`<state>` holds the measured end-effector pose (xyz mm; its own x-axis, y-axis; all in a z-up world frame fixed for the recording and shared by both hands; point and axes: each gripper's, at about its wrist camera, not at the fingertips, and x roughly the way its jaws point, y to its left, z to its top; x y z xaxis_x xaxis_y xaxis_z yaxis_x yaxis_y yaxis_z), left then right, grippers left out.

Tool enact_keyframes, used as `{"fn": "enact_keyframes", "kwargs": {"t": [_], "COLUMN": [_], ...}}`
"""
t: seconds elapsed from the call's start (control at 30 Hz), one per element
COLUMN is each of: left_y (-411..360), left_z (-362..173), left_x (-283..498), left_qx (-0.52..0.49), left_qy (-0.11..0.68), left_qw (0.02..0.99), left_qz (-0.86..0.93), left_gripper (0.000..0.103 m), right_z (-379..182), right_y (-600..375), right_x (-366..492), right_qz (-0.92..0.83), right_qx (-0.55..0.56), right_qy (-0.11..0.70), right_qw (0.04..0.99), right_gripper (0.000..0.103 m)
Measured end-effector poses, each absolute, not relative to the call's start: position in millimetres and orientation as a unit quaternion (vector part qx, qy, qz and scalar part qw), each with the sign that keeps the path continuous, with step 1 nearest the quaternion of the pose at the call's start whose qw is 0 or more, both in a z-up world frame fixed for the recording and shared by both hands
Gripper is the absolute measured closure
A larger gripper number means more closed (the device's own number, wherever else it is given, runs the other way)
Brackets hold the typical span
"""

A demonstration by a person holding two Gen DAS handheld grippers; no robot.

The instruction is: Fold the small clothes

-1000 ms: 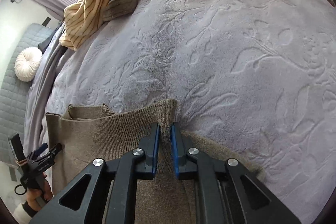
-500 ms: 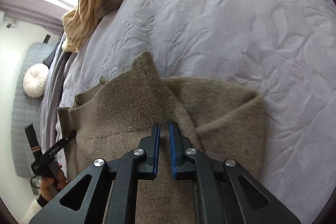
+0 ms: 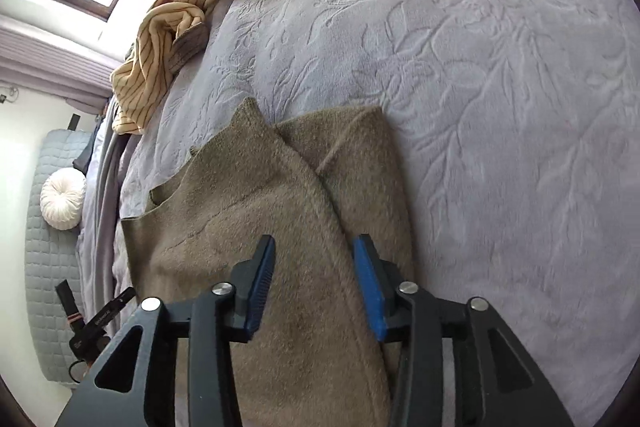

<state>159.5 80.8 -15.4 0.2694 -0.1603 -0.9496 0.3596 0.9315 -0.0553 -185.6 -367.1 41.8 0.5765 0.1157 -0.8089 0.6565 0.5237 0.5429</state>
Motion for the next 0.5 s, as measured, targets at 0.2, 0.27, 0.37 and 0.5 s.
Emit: {"fn": "enact_keyframes", "kwargs": {"t": [0.2, 0.27, 0.37, 0.5], "left_y": [114.7, 121.3, 128.2, 133.9], "left_z": [-19.2, -25.9, -42.3, -54.6], "left_x": [121.4, 106.7, 92.6, 81.2], "left_qx": [0.054, 0.044, 0.017, -0.040], "left_qy": [0.633, 0.650, 0.680, 0.700], "left_qw": [0.743, 0.726, 0.698, 0.680], "left_qz": [-0.211, -0.221, -0.224, -0.217], "left_gripper": [0.015, 0.015, 0.015, 0.019], "right_z": [44.2, 37.7, 21.7, 1.3], "right_y": [-307.6, -288.8, -270.1, -271.9], "right_x": [-228.0, -247.6, -273.5, -293.3], "right_qz": [-0.167, -0.169, -0.184, -0.212], "right_qx": [0.508, 0.535, 0.575, 0.629], "right_qy": [0.405, 0.398, 0.386, 0.333], "right_qw": [0.742, 0.726, 0.698, 0.670], "right_gripper": [0.045, 0.044, 0.044, 0.044]}}
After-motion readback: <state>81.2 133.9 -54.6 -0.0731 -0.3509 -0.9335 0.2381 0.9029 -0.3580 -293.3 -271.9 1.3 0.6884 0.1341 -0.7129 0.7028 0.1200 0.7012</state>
